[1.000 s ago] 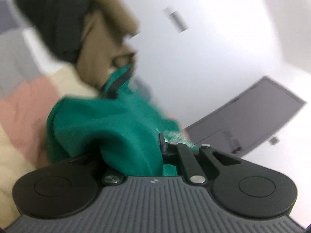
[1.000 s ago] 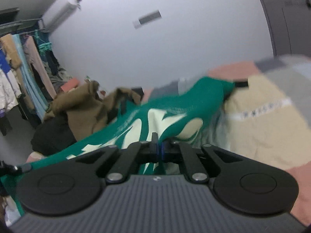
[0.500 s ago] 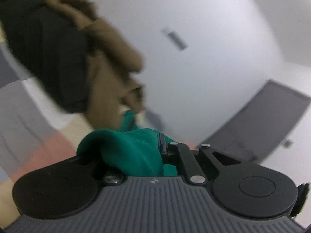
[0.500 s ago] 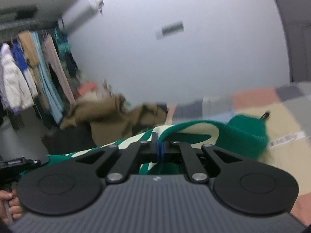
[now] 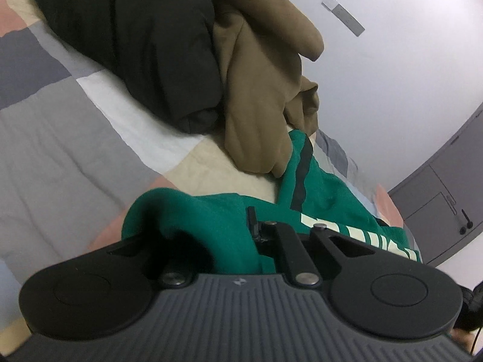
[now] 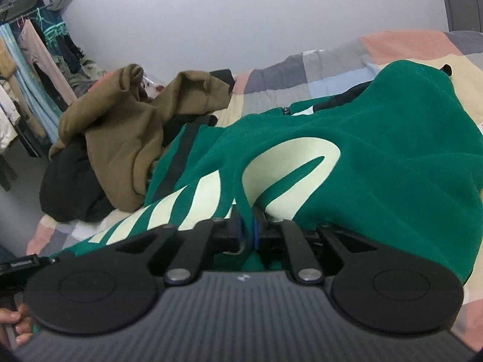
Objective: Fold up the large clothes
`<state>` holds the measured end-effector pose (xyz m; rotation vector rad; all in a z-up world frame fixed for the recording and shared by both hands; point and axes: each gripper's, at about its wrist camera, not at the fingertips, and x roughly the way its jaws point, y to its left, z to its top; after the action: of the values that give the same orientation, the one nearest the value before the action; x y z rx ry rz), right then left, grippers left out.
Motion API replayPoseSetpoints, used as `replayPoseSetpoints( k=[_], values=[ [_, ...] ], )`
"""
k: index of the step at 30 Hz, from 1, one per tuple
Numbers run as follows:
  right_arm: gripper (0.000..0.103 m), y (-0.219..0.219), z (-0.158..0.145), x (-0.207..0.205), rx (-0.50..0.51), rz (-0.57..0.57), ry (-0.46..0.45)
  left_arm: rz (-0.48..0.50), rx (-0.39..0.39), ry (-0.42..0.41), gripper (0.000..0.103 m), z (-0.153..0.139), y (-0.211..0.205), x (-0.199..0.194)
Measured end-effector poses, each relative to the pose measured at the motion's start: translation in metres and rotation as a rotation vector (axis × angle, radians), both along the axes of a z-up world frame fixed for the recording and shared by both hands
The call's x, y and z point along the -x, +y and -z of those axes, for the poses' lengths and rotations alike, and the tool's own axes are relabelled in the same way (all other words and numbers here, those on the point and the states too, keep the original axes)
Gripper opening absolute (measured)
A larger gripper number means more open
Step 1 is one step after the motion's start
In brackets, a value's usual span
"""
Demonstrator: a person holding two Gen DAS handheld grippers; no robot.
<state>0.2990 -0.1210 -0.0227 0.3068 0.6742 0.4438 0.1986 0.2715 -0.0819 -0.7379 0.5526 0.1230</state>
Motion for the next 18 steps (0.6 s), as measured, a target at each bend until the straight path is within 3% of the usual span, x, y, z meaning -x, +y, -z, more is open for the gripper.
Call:
replayPoseSetpoints(
  k=[2,4,6,8,11,15,18],
  values=[
    [0.015,-0.007,-0.004,0.007,-0.026,-0.006,-0.005,-0.005,0.000,0.001,0.007,-0.001,0.001,-0.003],
    [0.029,-0.012,-0.009,0.011,-0.039,-0.016,-0.007,-0.006,0.010,0.003,0.016,-0.004,0.001,-0.002],
    [0.053,-0.020,-0.016,0.022,-0.068,-0.031,-0.017,-0.004,0.023,0.010,0.045,-0.008,0.000,0.004],
    [0.060,-0.029,-0.024,0.038,-0.102,-0.038,-0.030,-0.020,0.017,0.017,0.057,-0.017,-0.003,0.018],
    [0.061,-0.046,-0.034,0.066,-0.154,-0.018,-0.045,-0.033,0.027,0.010,0.066,-0.032,-0.007,0.039],
    [0.063,-0.073,-0.038,0.108,-0.228,0.018,-0.051,-0.060,0.038,0.028,0.069,-0.052,-0.015,0.072],
    [0.064,-0.086,-0.033,0.136,-0.281,0.033,-0.029,-0.071,0.107,0.040,0.069,-0.059,-0.019,0.095]
  ],
)
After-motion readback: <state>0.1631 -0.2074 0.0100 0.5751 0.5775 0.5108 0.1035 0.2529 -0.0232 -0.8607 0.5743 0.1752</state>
